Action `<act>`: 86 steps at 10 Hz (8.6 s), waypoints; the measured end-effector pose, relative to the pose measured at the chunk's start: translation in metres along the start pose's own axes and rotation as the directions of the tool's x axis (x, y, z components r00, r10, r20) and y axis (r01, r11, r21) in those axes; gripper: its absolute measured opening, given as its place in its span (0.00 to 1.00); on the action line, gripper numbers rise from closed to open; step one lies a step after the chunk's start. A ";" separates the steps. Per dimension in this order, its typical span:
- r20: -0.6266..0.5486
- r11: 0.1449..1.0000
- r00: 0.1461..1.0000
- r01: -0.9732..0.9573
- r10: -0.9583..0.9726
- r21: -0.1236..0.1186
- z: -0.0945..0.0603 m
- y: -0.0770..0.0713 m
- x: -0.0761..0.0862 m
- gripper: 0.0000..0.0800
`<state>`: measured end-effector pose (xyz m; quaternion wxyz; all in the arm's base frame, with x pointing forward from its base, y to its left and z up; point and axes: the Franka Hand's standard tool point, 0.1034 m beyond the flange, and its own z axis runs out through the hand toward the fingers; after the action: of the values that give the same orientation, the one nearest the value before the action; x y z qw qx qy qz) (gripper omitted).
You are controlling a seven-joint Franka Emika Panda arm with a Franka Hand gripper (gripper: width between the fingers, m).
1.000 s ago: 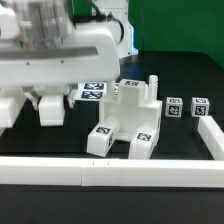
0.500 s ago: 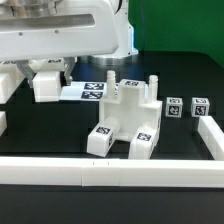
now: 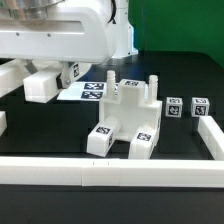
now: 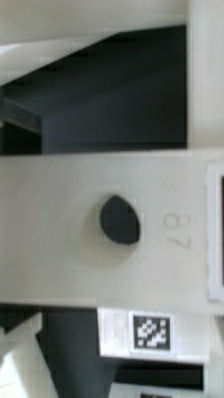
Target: Assemble chair
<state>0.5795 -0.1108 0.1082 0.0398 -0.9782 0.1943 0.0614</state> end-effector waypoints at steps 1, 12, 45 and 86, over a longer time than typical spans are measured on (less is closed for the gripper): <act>-0.001 1.000 1.000 0.000 0.000 0.007 -0.007 -0.003 -0.005 0.36; -0.057 1.000 0.998 -0.008 0.009 0.009 -0.020 -0.106 -0.039 0.36; -0.038 0.994 0.995 0.090 -0.092 -0.056 0.046 -0.123 -0.044 0.36; -0.030 0.976 0.975 0.218 -0.218 -0.017 0.007 -0.166 -0.176 0.81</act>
Offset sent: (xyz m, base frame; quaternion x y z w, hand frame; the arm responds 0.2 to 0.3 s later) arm -0.0050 0.0547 0.0358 -0.0293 0.0024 0.0346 0.9990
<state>0.4808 0.1088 0.1340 0.0366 -0.9947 0.0859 0.0426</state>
